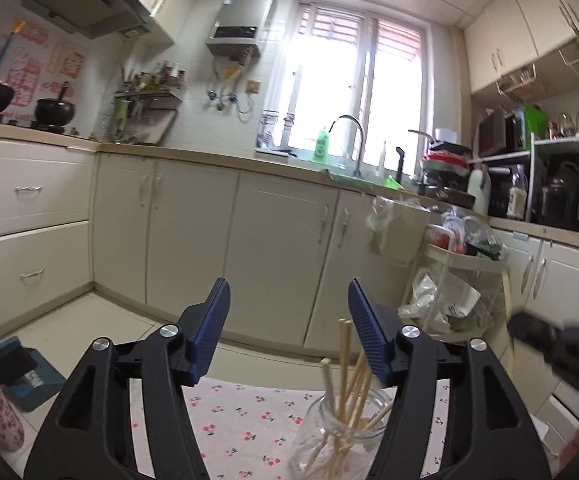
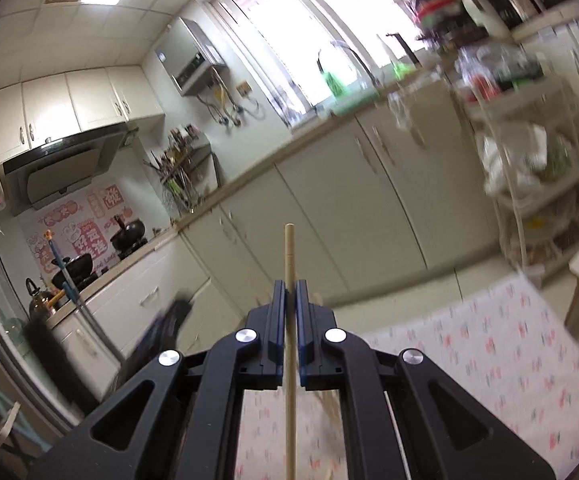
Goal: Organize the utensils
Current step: 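Lower the held stick into the jar and open the right tool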
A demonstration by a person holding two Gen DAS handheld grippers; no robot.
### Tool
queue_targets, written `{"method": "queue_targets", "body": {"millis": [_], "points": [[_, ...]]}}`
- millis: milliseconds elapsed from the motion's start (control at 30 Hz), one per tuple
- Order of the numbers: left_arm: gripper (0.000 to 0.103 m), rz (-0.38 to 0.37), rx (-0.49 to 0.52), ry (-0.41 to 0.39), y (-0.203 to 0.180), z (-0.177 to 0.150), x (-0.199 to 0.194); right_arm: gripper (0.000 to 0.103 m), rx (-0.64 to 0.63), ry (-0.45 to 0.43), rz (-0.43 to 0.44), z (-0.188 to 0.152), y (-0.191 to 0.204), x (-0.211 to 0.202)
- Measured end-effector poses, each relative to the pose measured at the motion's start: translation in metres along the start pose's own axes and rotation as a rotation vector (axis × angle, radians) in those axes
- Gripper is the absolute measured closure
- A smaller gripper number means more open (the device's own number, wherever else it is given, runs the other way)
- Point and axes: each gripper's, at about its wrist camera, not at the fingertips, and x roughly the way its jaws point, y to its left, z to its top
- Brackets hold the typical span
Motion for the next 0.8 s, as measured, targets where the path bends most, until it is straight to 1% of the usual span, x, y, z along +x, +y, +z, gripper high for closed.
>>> {"method": "queue_targets", "body": {"millis": [167,267,367,533,667,800], "points": [[0.04,0.032,-0.014,0.031,0.016,-0.023,-0.021,0.097,-0.068,-0.123,-0.016,0.023,0.024,0.027],[0.035,0.065,-0.043,0.061,0.027,-0.041,-0.032,0.097,-0.082,-0.178,-0.054,0.031,0.03,0.043],[0.034,0.087,-0.066,0.088,0.036,-0.056,-0.036,0.097,-0.091,-0.213,-0.105,0.032,0.029,0.062],[0.033,0.103,-0.109,0.117,0.046,-0.069,-0.036,0.097,-0.115,-0.196,-0.167,0.02,0.025,0.091],[0.029,0.106,-0.116,0.126,0.05,-0.075,-0.035,0.097,-0.163,-0.171,-0.2,0.002,0.023,0.103],[0.029,0.107,-0.125,0.142,0.053,-0.077,-0.032,0.097,-0.199,-0.146,-0.213,-0.01,0.021,0.107]]}}
